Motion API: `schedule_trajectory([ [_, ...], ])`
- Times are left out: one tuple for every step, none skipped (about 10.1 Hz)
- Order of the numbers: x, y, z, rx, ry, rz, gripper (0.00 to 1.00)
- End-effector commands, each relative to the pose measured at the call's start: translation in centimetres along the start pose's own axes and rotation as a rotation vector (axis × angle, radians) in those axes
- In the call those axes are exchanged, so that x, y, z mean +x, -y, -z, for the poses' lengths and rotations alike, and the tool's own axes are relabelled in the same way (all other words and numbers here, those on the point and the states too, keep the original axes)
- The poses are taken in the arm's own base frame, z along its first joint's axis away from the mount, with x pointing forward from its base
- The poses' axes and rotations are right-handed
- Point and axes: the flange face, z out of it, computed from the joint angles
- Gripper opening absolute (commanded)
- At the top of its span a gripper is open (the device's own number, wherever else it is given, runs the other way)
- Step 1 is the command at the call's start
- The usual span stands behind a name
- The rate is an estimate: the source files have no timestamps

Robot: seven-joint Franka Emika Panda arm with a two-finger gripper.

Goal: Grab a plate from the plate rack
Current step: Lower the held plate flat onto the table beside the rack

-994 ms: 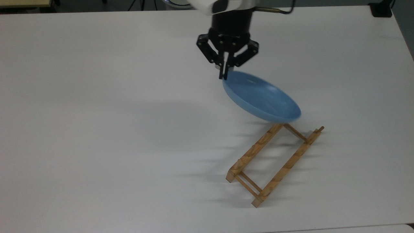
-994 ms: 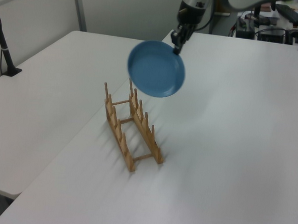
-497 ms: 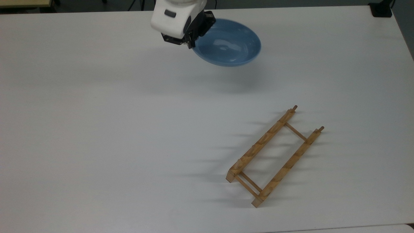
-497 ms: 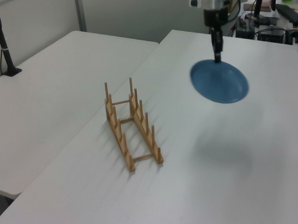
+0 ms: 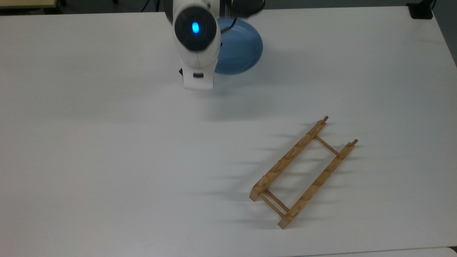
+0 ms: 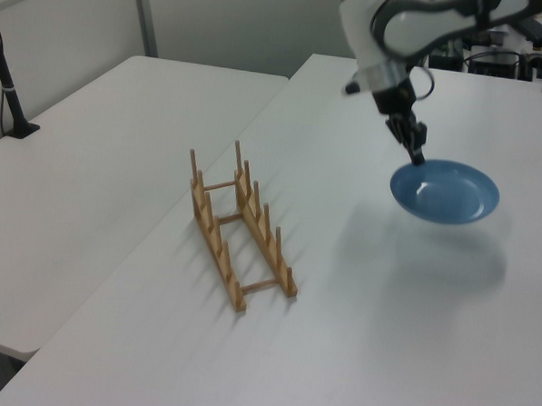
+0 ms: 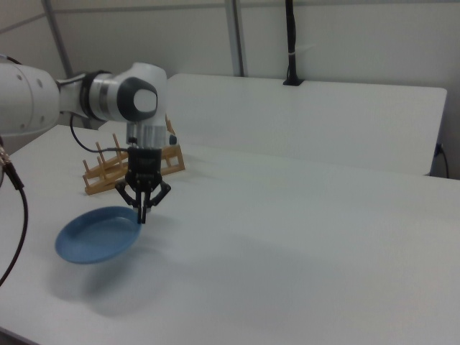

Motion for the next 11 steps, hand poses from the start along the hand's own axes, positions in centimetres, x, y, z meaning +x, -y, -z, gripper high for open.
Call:
schedule_trajectory([
  [2.6,-1.3,-3.6,-0.053,-0.002,0.004,0.00],
  [3.3,-1.6,-4.8,-0.078,-0.032,-0.029,0.00],
  [3.7,-1.9,-5.7,-0.094,-0.055,-0.035,0.00],
  [3.8,-2.1,-5.6,-0.109,-0.077,-0.038,0.00],
  [3.8,-2.2,-5.2,-0.113,-0.087,-0.046,0.20],
  [3.5,-2.2,-4.5,-0.114,-0.096,-0.117,0.66],
  [3.0,-1.8,-2.9,-0.124,-0.122,-0.212,0.99],
  [2.1,-1.1,-0.5,-0.141,-0.159,-0.296,1.00],
  [0.3,-0.1,2.5,-0.155,-0.205,-0.385,1.00],
  [-1.9,1.1,5.9,-0.192,-0.263,-0.511,1.00],
  [-4.2,2.4,8.7,-0.225,-0.305,-0.637,1.00],
])
